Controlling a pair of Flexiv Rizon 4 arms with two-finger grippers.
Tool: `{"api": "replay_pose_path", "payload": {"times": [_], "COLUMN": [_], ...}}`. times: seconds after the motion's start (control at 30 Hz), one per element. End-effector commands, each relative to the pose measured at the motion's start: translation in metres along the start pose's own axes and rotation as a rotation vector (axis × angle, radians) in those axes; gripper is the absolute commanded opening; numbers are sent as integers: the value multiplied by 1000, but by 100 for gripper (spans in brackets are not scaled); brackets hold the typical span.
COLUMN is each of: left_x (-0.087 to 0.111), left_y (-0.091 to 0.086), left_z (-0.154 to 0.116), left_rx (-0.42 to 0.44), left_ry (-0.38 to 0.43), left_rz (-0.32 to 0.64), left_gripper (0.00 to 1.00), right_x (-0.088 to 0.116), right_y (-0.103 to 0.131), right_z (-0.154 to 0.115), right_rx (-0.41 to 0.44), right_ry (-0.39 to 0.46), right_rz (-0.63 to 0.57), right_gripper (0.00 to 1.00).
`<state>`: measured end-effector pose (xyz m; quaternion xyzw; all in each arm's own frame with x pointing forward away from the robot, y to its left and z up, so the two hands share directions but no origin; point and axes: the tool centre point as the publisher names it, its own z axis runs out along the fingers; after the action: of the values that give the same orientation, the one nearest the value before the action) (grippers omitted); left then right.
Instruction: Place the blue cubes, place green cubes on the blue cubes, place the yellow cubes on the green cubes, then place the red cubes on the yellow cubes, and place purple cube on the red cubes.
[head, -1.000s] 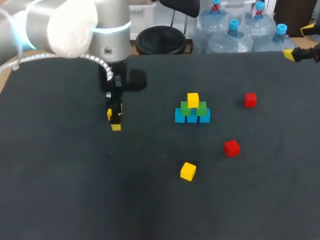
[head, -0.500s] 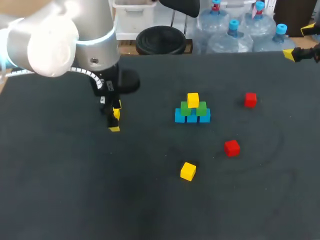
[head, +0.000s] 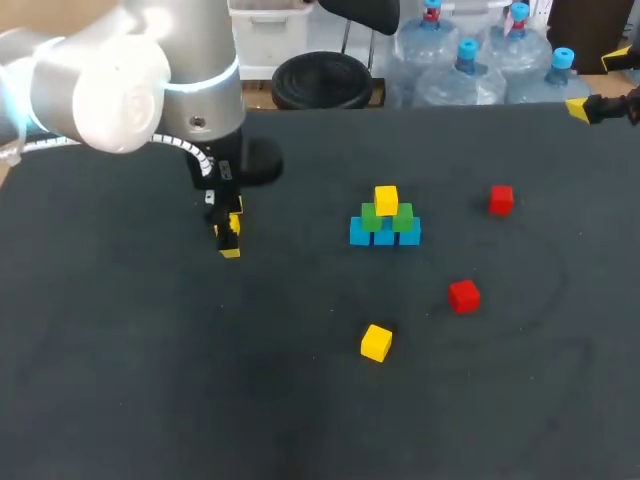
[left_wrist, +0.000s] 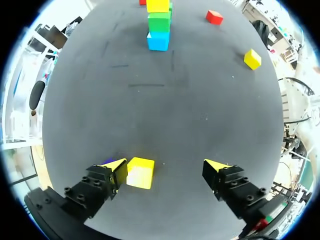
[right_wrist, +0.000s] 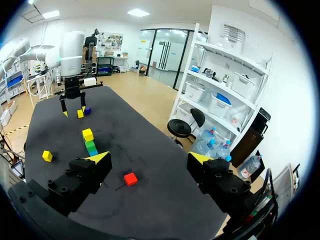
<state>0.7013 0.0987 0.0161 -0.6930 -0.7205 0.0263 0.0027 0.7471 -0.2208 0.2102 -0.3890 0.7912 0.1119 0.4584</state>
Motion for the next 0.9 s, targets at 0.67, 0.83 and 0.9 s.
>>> {"api": "replay_pose_path", "payload": {"times": [0.67, 0.83, 0.9], "left_x": [12, 13, 13], "left_y": [15, 13, 12], "left_z": [10, 14, 14], "left_rx": [-21, -17, -19], "left_ry": [38, 57, 59], "left_rz": [0, -5, -7], "left_gripper": [93, 95, 89], "right_x": [0, 0, 0], "right_y": [0, 0, 0], "right_z": [0, 0, 0], "right_rx": [1, 1, 1], "right_ry": [0, 0, 0], "right_rz": [0, 0, 0], "right_gripper": [100, 100, 100]}}
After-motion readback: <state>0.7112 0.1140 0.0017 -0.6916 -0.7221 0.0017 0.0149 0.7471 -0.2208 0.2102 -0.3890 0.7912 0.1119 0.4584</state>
